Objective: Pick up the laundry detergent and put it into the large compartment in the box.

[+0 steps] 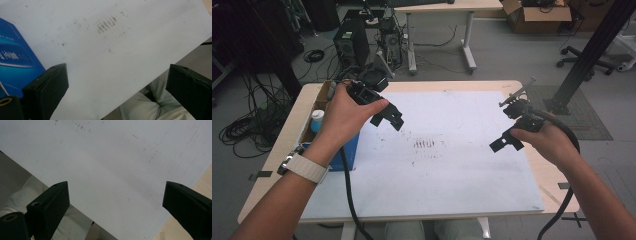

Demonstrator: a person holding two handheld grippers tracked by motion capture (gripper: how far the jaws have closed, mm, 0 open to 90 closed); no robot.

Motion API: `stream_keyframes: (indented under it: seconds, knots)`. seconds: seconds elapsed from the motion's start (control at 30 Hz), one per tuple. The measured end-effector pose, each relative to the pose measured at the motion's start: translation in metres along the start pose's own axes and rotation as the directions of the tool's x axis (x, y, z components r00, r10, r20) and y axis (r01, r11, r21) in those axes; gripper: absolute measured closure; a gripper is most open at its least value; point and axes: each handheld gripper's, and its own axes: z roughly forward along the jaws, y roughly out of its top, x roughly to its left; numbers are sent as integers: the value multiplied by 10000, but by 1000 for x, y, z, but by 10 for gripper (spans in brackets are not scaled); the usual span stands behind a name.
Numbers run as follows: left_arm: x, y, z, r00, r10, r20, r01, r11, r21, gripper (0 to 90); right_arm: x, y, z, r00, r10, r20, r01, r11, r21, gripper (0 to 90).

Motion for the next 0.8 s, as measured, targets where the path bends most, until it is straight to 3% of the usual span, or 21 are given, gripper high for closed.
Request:
stream_keyframes:
  seconds: [0.8]
  knots:
    - [-5,0,8,9999,-8,116,8,10000,40,55,-2,-2,-1,10000,-40,-27,39,10000,-49,72]
